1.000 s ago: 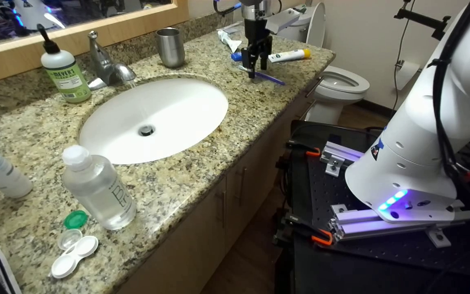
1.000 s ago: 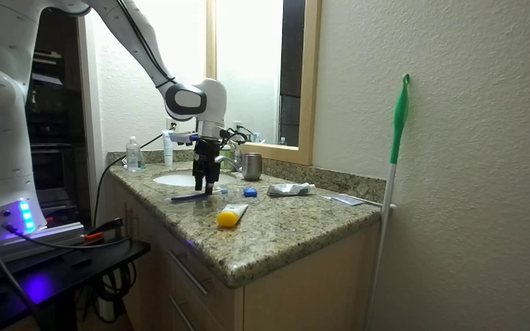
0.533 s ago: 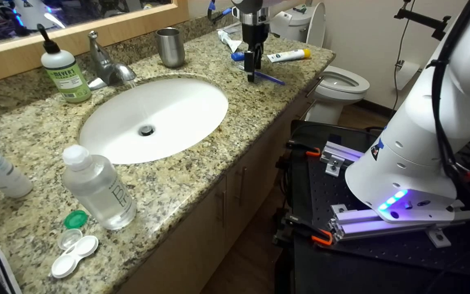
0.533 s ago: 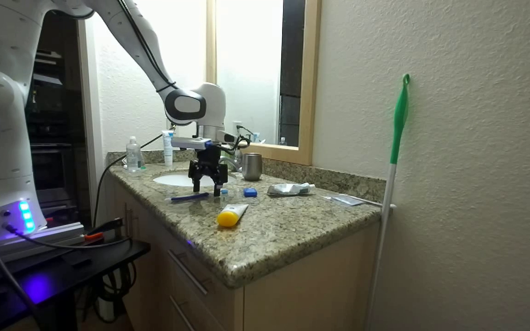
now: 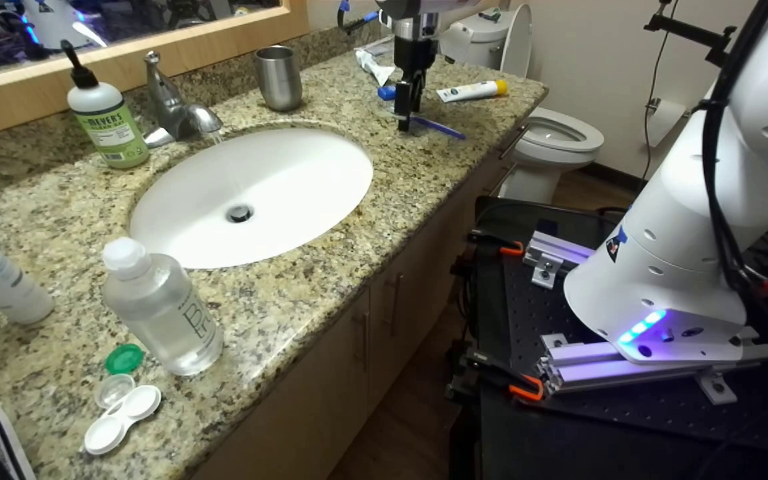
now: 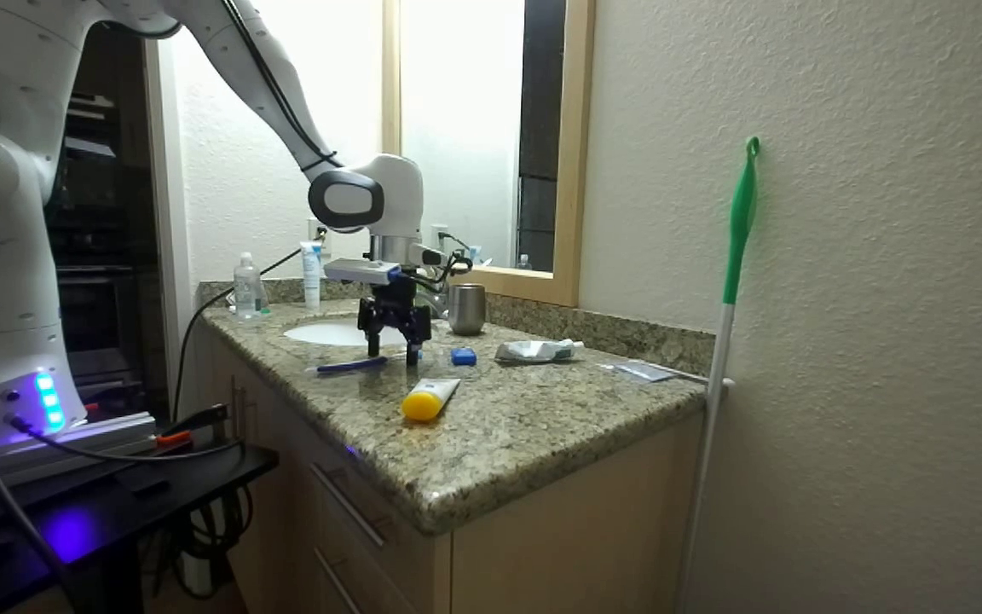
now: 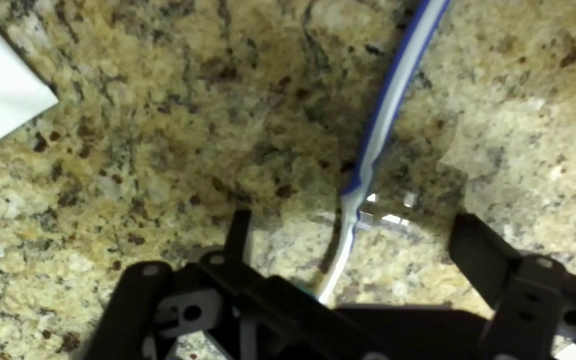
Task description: Turn the faucet handle upwards pick up the toothbrush wash it and then place it in the cup afterward turn the faucet handle downwards
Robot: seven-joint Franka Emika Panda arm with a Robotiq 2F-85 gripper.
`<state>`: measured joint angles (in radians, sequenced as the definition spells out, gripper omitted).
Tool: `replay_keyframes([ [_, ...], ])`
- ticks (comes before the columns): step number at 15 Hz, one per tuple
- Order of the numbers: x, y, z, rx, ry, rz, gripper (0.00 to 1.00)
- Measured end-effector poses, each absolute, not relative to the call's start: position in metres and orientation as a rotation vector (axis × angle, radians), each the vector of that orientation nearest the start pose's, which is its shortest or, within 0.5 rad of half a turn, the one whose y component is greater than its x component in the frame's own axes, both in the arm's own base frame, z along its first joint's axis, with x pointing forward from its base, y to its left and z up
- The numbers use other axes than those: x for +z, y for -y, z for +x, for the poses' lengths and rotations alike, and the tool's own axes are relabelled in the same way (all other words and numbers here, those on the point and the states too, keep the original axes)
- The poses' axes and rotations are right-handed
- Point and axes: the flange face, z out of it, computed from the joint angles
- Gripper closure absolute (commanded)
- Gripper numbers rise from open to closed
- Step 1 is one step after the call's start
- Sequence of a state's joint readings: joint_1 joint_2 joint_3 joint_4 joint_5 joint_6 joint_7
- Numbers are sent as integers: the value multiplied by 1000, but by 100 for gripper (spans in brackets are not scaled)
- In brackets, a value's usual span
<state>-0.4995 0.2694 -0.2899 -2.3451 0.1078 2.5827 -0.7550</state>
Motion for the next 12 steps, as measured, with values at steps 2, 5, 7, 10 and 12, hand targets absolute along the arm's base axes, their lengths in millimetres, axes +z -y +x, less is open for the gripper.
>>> replay_keyframes([
  [2, 222, 362, 365, 63, -239, -3153, 18],
  [5, 225, 356, 374, 64, -345, -3162, 40],
  [7, 229, 354, 379, 53, -418, -3161, 53],
  [10, 233, 355, 385, 36, -505, -3156, 77],
  [12, 235, 356, 387, 28, -558, -3152, 90],
])
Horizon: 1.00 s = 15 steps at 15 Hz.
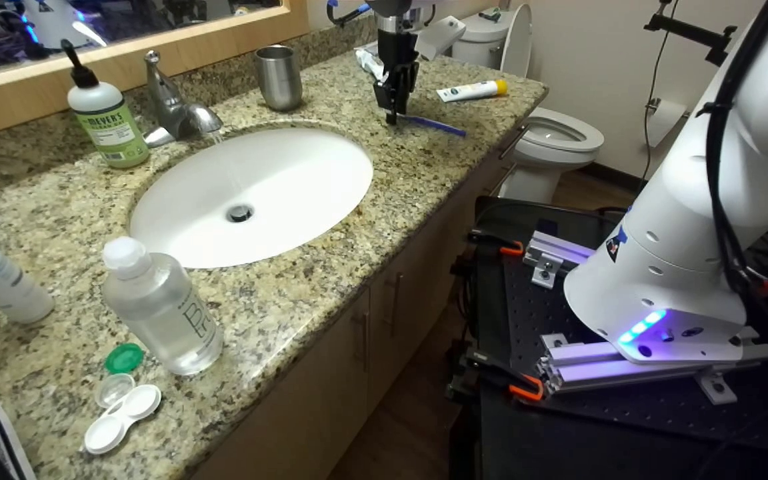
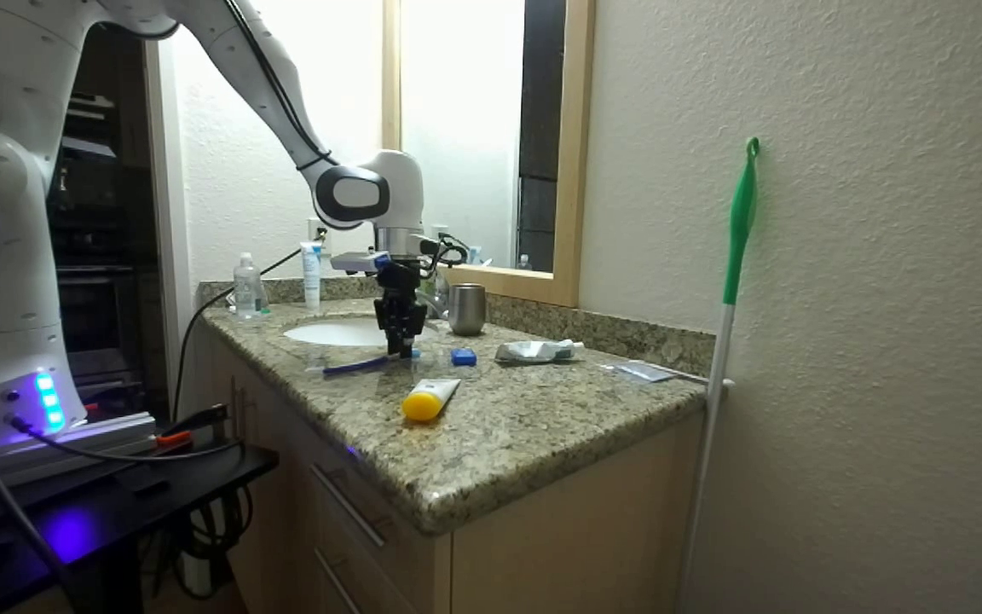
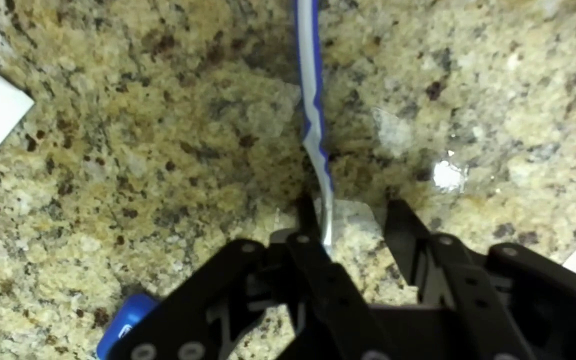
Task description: Turn the faucet handle upwards pick up the toothbrush wash it and then place it in the cup afterward turn the faucet handle downwards
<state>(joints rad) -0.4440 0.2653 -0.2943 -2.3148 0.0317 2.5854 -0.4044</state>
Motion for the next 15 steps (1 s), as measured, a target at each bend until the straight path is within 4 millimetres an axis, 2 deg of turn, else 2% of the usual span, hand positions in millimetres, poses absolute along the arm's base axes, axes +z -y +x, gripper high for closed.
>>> replay_keyframes([
  [2, 236, 358, 389, 22, -608, -3146, 99],
  [10, 236, 362, 396, -4, -721, -3111, 99],
  [12, 249, 354, 405, -79, -683, -3094, 99],
  [15, 294, 333, 415, -274, -569, -3099, 99],
])
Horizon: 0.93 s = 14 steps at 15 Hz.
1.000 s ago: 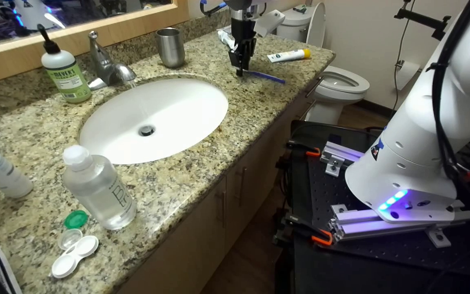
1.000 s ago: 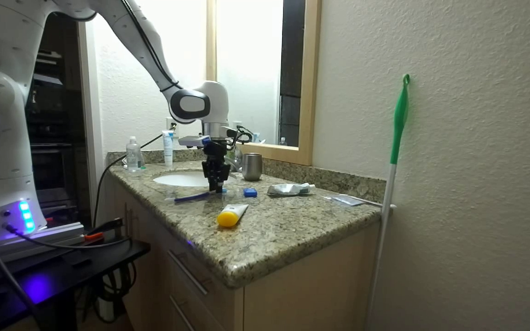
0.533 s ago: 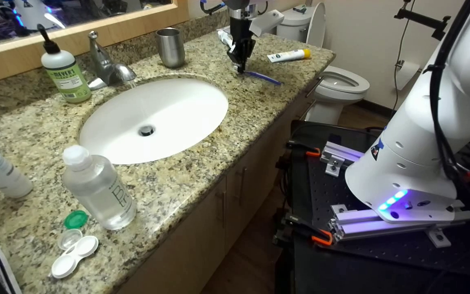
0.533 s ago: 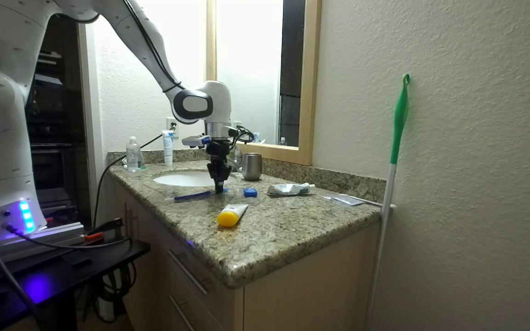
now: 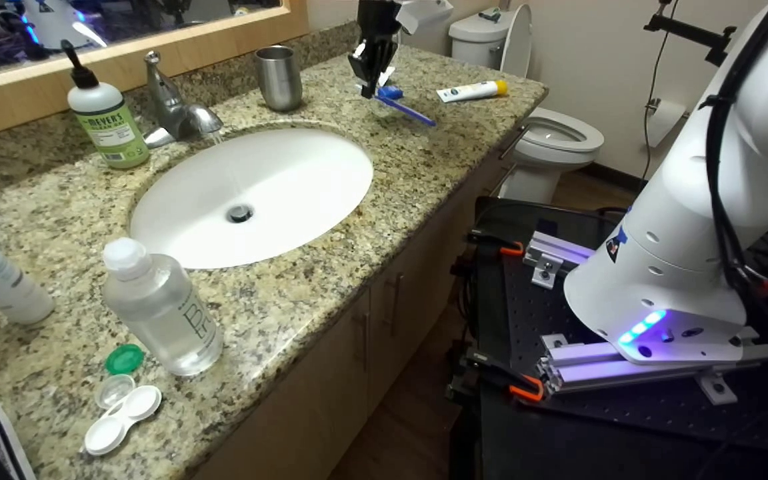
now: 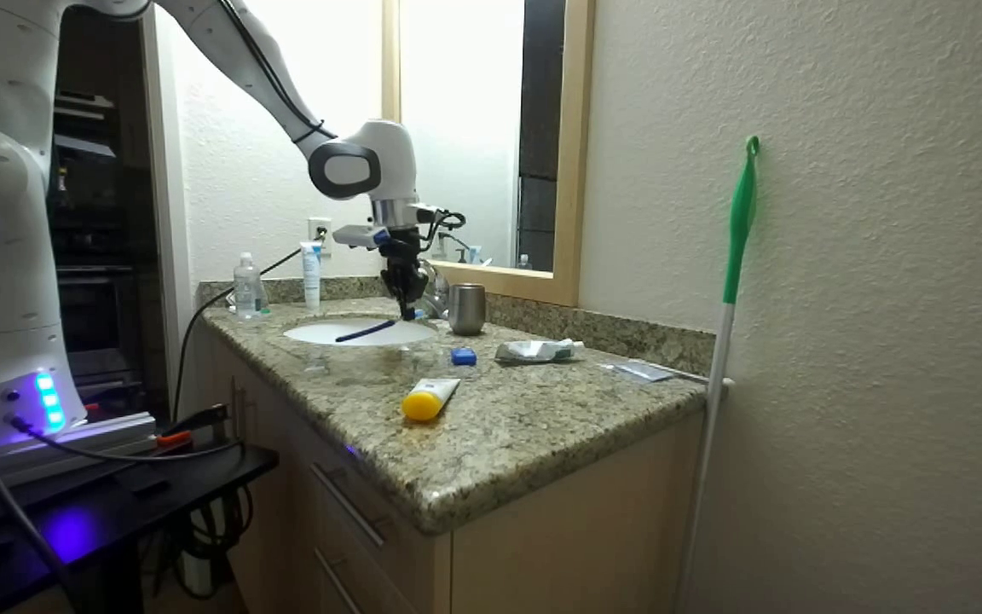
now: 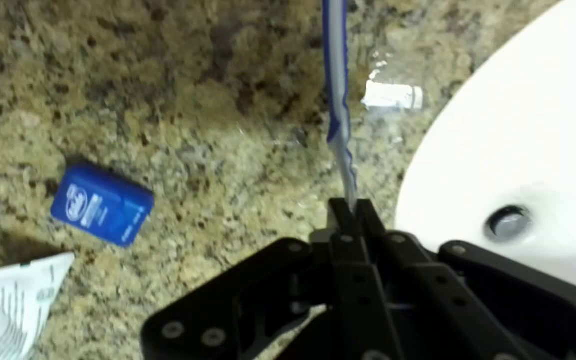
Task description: Turn the faucet handle upwards pick up the toothbrush wash it and then place it in the cup afterward turn the faucet handle downwards
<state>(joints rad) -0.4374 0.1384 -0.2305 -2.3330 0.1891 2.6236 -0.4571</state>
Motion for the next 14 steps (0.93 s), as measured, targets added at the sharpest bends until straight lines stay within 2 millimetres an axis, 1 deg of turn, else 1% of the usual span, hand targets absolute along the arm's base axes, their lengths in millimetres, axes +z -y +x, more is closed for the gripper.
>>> replay_keyframes([
  [2, 329, 315, 411, -424, -500, -3119, 99],
  [4, 361, 296, 402, -583, -434, -3133, 99],
  [7, 398, 270, 389, -831, -346, -3107, 99],
  [9, 421, 255, 379, -978, -306, -3043, 99],
  [10, 430, 248, 374, -992, -279, -2993, 99],
  [11, 435, 243, 368, -943, -240, -2955, 95],
  [13, 436, 240, 356, -831, -174, -2918, 95],
  [14, 435, 240, 352, -817, -168, -2910, 95],
])
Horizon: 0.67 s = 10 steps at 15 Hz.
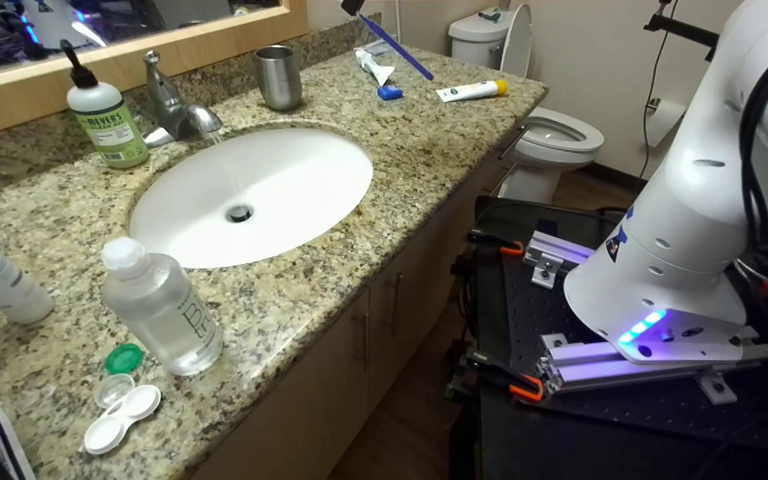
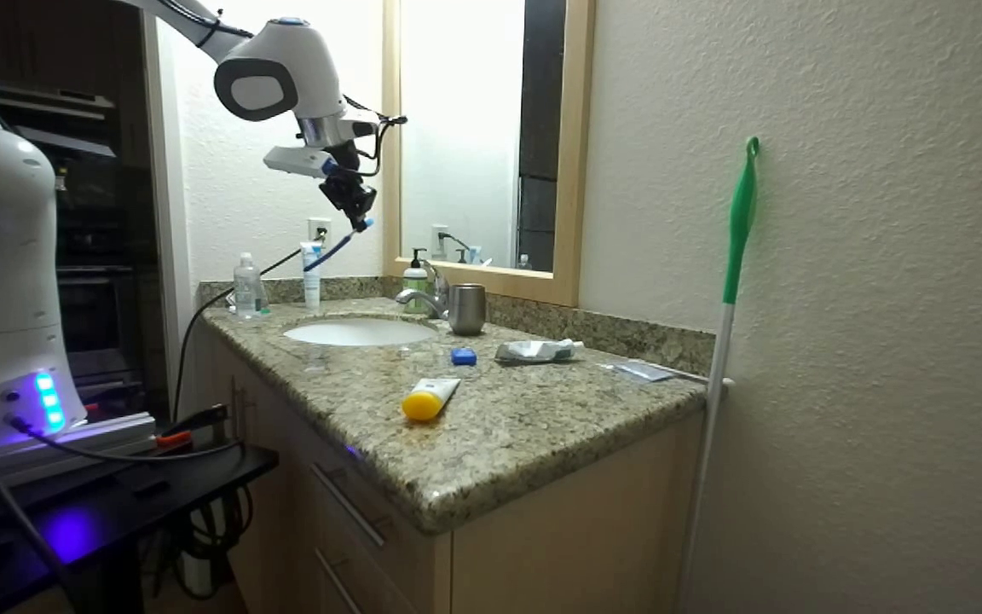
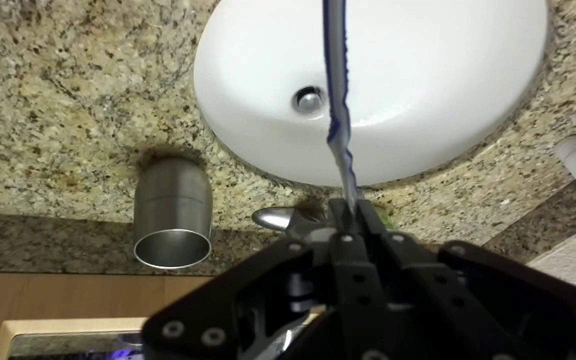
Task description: Turn the faucet handle upwards pick up the toothbrush wash it and then place it in the cup afterward turn the faucet handle downwards
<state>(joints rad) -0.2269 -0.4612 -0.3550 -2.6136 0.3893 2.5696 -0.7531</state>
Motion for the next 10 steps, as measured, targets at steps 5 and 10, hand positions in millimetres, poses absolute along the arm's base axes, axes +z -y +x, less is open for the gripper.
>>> replay_keyframes([
  [5, 438, 234, 364, -1015, -271, -2816, 99],
  [10, 464, 197, 406, -1338, -424, -2584, 99],
])
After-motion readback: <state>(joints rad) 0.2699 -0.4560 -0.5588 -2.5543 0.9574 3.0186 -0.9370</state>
